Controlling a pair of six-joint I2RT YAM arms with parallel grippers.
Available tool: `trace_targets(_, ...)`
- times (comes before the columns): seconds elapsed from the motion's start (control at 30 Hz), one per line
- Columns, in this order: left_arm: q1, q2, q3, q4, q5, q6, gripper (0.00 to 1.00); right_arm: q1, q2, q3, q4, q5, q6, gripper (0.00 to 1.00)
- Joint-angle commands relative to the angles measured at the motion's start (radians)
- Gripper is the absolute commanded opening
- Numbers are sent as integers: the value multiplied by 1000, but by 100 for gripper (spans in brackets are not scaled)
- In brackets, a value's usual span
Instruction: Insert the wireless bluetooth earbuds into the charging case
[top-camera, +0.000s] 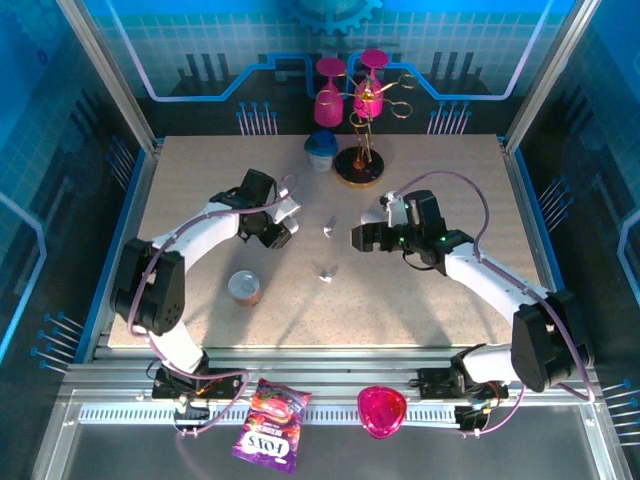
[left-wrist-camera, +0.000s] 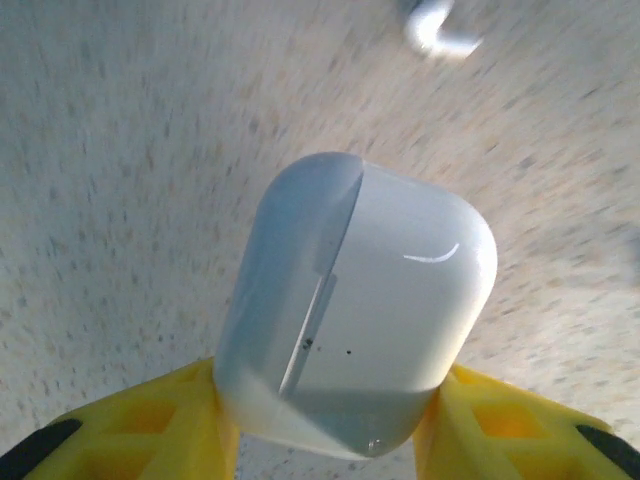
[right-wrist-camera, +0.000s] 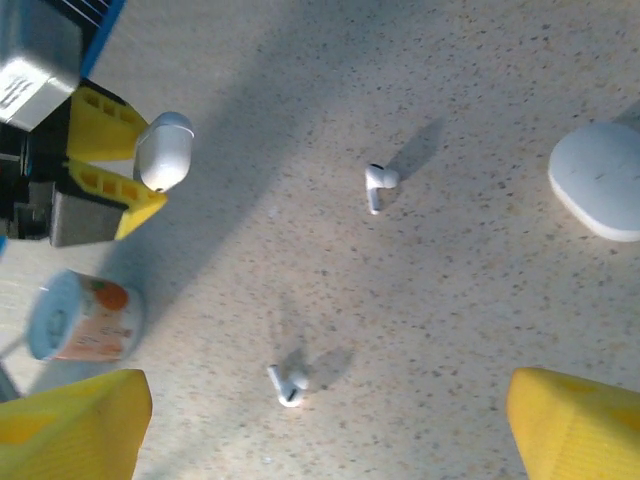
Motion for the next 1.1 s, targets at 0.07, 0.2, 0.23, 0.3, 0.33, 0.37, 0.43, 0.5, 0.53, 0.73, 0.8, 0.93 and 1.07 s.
trace_targets(0.07,-86,-82,-37,102,80,41,43,-41,-12,15,62,-239,155,91)
trace_targets(0.2,-152,-118,-45,142,126,74,44,-46,1,27,62,-341,184,90)
trace_targets(0.23,-166,-127,-51,161,128,77,44,-46,3,28,63,-359,179,89)
trace_targets(0.3,-184,-142,-50,173,144,82,44,-45,5,27,67,-369,191,88)
trace_targets(0.33,-193,-151,-51,183,154,87,44,-46,7,27,67,-372,198,86)
trace_targets(0.37,-205,-159,-55,192,158,96,44,-46,8,55,69,-375,210,84)
trace_targets(0.43,-228,-175,-67,217,167,114,44,-46,18,54,91,-392,239,78)
trace_targets(0.5,-247,-181,-69,237,170,111,44,-43,29,53,126,-427,254,76)
trace_targets(0.53,-256,-179,-67,241,172,110,44,-39,35,51,146,-447,264,75)
trace_targets(0.73,-293,-175,-61,259,162,120,44,-34,84,60,195,-495,331,59)
trace_targets(0.8,-305,-174,-58,261,156,124,44,-34,97,63,196,-499,346,51)
trace_targets(0.93,-316,-175,-57,261,139,135,45,-35,114,65,194,-495,358,33)
trace_targets(1.07,-319,-172,-61,265,119,141,46,-35,113,66,192,-495,341,22)
